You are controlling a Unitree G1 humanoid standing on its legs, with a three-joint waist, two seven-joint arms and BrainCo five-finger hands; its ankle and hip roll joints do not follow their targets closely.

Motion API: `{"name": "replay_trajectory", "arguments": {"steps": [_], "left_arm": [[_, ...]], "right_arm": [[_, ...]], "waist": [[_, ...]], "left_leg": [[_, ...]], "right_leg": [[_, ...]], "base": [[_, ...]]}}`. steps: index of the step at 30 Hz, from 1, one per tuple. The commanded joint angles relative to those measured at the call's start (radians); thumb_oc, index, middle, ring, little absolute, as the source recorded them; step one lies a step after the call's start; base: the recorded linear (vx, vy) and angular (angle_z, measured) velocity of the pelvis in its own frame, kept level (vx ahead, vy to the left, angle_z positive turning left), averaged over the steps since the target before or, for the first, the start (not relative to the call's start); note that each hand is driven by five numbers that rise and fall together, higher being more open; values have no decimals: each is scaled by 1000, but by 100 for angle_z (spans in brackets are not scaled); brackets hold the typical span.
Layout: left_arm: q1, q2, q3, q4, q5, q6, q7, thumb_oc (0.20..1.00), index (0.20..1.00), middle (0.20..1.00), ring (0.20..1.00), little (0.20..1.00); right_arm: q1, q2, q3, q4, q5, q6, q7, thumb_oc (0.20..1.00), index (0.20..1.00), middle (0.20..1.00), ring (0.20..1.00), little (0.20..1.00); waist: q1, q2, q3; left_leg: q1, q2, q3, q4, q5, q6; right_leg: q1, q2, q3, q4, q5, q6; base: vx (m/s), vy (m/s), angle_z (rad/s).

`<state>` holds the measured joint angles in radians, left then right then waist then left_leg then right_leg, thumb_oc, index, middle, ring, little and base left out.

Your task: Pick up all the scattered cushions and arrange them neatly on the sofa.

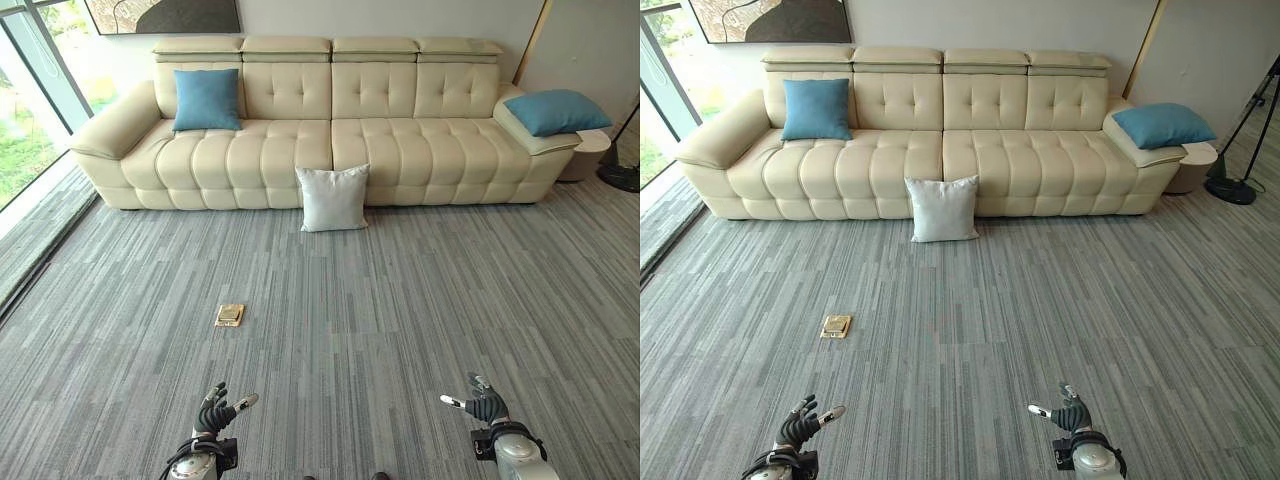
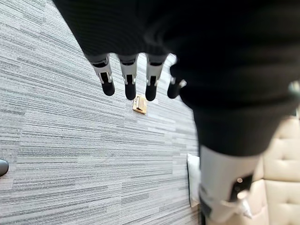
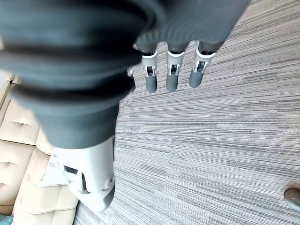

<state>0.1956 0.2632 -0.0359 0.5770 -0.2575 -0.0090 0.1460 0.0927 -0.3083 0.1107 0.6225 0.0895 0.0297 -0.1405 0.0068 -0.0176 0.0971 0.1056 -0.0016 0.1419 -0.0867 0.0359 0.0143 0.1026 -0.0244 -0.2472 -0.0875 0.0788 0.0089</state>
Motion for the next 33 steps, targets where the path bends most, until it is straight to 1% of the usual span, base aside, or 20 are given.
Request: {"name": "replay_trajectory", "arguments": {"steps": [1,6,16,19,24,26,27,28,29,31,33], "left_arm": [[-48,12,2,13,1,-28,4,1000,1000,1000,1000,1000],[-48,23,-2,11,20,-23,-7,1000,1000,1000,1000,1000],[-53,27,-4,0,17,-22,-7,1000,1000,1000,1000,1000],[-53,41,-3,-16,40,-19,-4,1000,1000,1000,1000,1000],[-50,68,3,-18,86,-9,1,1000,1000,1000,1000,1000],[-53,78,10,-15,86,-4,9,1000,1000,1000,1000,1000],[-53,80,12,-18,84,-4,10,1000,1000,1000,1000,1000],[-52,81,12,-19,84,-4,10,1000,1000,1000,1000,1000],[-51,84,16,-25,81,-3,11,1000,1000,1000,1000,1000],[-59,87,18,-21,73,-1,18,1000,1000,1000,1000,1000],[-64,86,23,-18,63,-1,25,1000,1000,1000,1000,1000]], "right_arm": [[-58,-17,27,0,-6,-24,-15,1000,1000,1000,1000,1000],[-58,-18,28,4,-11,-21,-10,1000,1000,1000,1000,1000],[-63,-23,31,1,-10,-18,-10,1000,1000,1000,1000,1000],[-66,-25,28,1,-9,-15,-9,1000,1000,1000,1000,1000],[-71,-29,29,-6,-26,-3,-8,1000,1000,1000,1000,1000],[-73,-24,29,-9,-31,3,-8,1000,1000,1000,1000,1000],[-70,-22,30,-11,-30,3,-8,1000,1000,1000,1000,1000],[-70,-22,30,-11,-30,4,-8,1000,1000,1000,1000,1000],[-65,-17,30,-16,-30,5,-6,1000,1000,1000,1000,1000],[-66,-9,33,-9,-27,10,-8,1000,1000,1000,1000,1000],[-60,2,36,-4,-24,12,-7,1000,1000,1000,1000,1000]], "waist": [[4,-6,13],[5,-9,17],[6,-16,22],[8,-22,25],[19,-41,34],[22,-47,50],[22,-48,53],[23,-48,51],[23,-47,60],[19,-45,79],[16,-41,87]], "left_leg": [[25,69,27,-1,-51,-80],[22,69,26,-1,-52,-80],[23,67,28,-1,-57,-77],[20,65,26,-1,-59,-74],[9,53,26,-1,-66,-58],[6,45,22,-1,-73,-41],[8,42,22,-1,-78,-36],[6,42,23,-1,-78,-36],[11,38,22,-1,-82,-29],[20,35,25,-1,-86,-18],[33,35,27,-1,-95,-14]], "right_leg": [[27,-89,-21,0,-102,119],[25,-88,-22,0,-101,120],[25,-88,-20,0,-101,122],[21,-90,-20,0,-98,126],[8,-99,-16,10,-87,134],[-39,-111,-1,106,-103,139],[-55,-116,3,138,-108,141],[-59,-117,5,143,-111,142],[-81,-127,9,193,-112,146],[-131,-138,15,307,-102,157],[-185,-136,23,394,-95,163]], "base": [[0,0,0],[0,0,0],[3,5,0],[17,56,0],[18,82,-1],[-9,133,-1],[-9,65,-3],[0,74,-2],[-13,79,1],[-4,106,-4],[94,80,-6]]}}
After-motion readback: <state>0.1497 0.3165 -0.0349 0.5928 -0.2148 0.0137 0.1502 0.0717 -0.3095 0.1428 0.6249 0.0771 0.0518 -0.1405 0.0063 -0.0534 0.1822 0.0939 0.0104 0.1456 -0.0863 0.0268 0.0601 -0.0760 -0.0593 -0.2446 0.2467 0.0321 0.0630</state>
